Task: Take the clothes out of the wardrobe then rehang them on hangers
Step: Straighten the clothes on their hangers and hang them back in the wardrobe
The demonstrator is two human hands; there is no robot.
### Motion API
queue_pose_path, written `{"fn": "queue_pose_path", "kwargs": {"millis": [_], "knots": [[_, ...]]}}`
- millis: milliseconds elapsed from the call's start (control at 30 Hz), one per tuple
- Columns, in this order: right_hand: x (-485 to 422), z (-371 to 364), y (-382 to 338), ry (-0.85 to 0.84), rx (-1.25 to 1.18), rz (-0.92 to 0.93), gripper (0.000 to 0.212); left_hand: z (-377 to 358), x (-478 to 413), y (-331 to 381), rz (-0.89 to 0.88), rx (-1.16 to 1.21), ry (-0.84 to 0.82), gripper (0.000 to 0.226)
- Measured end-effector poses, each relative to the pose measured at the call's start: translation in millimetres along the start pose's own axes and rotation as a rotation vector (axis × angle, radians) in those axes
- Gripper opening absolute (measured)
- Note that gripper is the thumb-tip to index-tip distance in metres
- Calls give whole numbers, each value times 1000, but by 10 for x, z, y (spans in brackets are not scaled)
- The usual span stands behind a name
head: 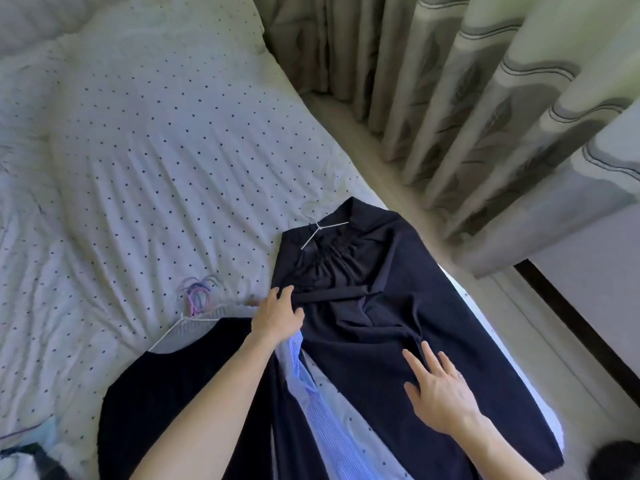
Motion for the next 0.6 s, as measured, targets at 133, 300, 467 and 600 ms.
{"fn": "queue_pose_path", "kwargs": {"millis": [133, 300, 467, 600], "knots": [[-349, -256, 117, -90, -39, -92, 64, 82, -699, -31, 85, 115, -8, 73], [-488, -526, 149, -142, -22, -126, 71, -33, -1207, -129, 191, 331, -12, 80], [-471, -520, 110, -156, -10, -145, 72, -169, -1434, -188, 222, 314, -137, 86], [-449, -453, 105, -180, -36, -161, 71, -102, -1398, -242, 147, 369, -168, 61]]}}
Point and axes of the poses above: each hand's wrist, its own x-axis away from the middle knuckle, its own z-axis out of the back of the hand, y = z × x, the point moved 1 cm from there along -x, towards the middle knuckle, and after that the axes turned 5 degrees about -x, right-handed, at the moved point
